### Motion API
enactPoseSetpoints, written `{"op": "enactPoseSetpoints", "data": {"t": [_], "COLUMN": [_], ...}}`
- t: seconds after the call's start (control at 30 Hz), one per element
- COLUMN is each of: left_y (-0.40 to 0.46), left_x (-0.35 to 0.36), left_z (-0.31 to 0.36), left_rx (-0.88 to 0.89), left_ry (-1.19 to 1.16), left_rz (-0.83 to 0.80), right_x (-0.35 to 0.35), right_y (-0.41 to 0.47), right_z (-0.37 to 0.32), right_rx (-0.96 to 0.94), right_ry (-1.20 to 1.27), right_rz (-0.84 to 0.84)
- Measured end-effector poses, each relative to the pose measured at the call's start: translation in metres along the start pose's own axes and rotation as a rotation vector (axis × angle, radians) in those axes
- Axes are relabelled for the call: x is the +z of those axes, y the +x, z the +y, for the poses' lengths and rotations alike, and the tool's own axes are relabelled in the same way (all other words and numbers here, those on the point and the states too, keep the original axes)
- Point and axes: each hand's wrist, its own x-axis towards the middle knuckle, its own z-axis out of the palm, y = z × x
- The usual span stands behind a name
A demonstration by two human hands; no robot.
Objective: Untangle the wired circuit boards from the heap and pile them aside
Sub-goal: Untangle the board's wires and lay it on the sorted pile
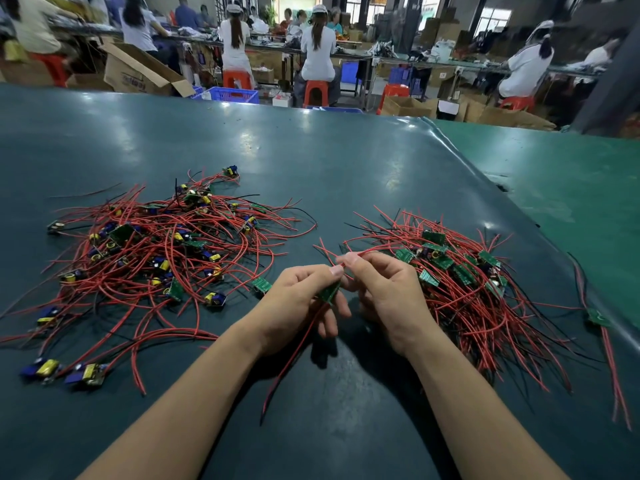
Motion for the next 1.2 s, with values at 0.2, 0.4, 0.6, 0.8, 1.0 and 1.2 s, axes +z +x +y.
{"op": "enactPoseSetpoints", "data": {"t": [0.2, 0.4, 0.6, 0.8, 1.0, 1.2], "left_y": [0.0, -0.002, 0.0, -0.003, -0.002, -0.004], "left_x": [-0.001, -0.001, -0.002, 0.0, -0.003, -0.002], "left_z": [-0.001, 0.0, 0.001, 0.0, 0.001, 0.001], "left_rx": [-0.017, -0.01, -0.006, -0.013, -0.017, -0.026], "left_ry": [0.008, 0.043, 0.015, 0.058, 0.037, 0.058], "left_rz": [0.019, -0.093, -0.061, -0.14, -0.114, -0.161], "right_x": [-0.002, 0.0, -0.006, -0.004, -0.015, -0.01], "right_y": [0.001, 0.005, 0.009, 0.011, 0.012, 0.011], "right_z": [-0.001, 0.0, -0.006, -0.005, -0.013, -0.014], "right_rx": [0.081, 0.144, 0.091, 0.153, 0.108, 0.105], "right_ry": [0.117, 0.128, 0.285, 0.322, 0.457, 0.478], "right_rz": [-0.074, -0.048, 0.122, 0.189, 0.218, 0.208]}}
